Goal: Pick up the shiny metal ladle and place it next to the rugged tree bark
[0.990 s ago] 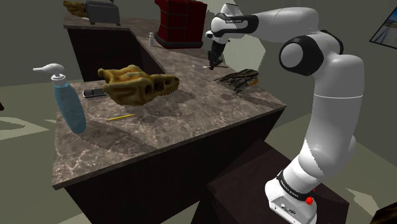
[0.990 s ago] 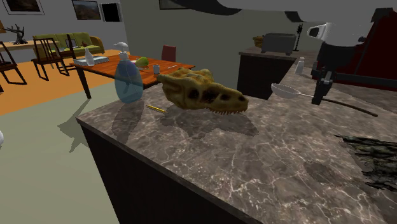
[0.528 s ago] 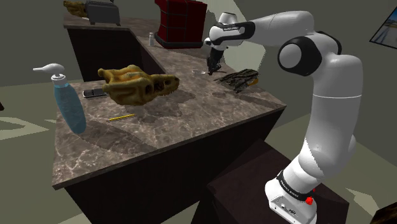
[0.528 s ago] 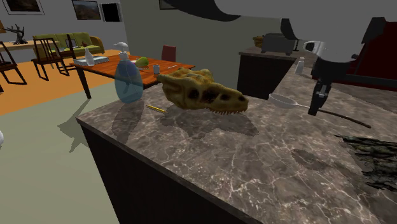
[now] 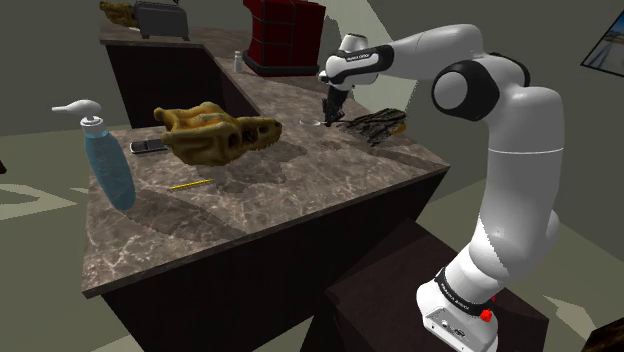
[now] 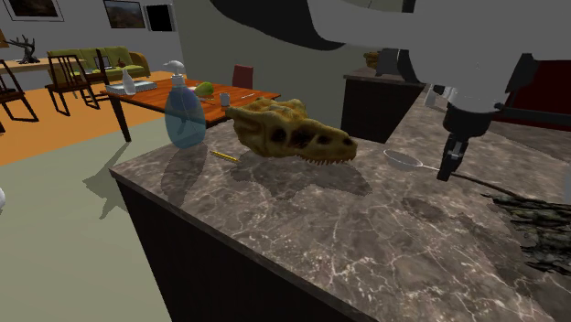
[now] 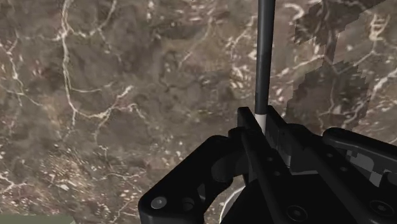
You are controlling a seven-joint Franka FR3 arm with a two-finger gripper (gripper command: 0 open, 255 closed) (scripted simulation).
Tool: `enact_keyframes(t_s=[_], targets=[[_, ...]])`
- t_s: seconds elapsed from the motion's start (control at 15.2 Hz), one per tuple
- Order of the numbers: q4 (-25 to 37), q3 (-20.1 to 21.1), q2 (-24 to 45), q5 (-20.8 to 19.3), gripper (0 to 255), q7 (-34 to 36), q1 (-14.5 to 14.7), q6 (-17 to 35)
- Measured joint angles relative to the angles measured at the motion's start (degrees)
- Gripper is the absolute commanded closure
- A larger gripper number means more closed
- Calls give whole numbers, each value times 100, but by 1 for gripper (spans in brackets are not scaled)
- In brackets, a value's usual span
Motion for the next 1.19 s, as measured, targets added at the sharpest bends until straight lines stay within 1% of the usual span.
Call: enact_keyframes(t_s=[0.33,0.79,0.86,1.19], targets=[[-235,16,105,26,255,-20,6,362],[-216,22,130,37,255,-30,2,419],[-228,23,121,39,0,-35,1,420],[-266,20,137,32,0,-24,5,404]])
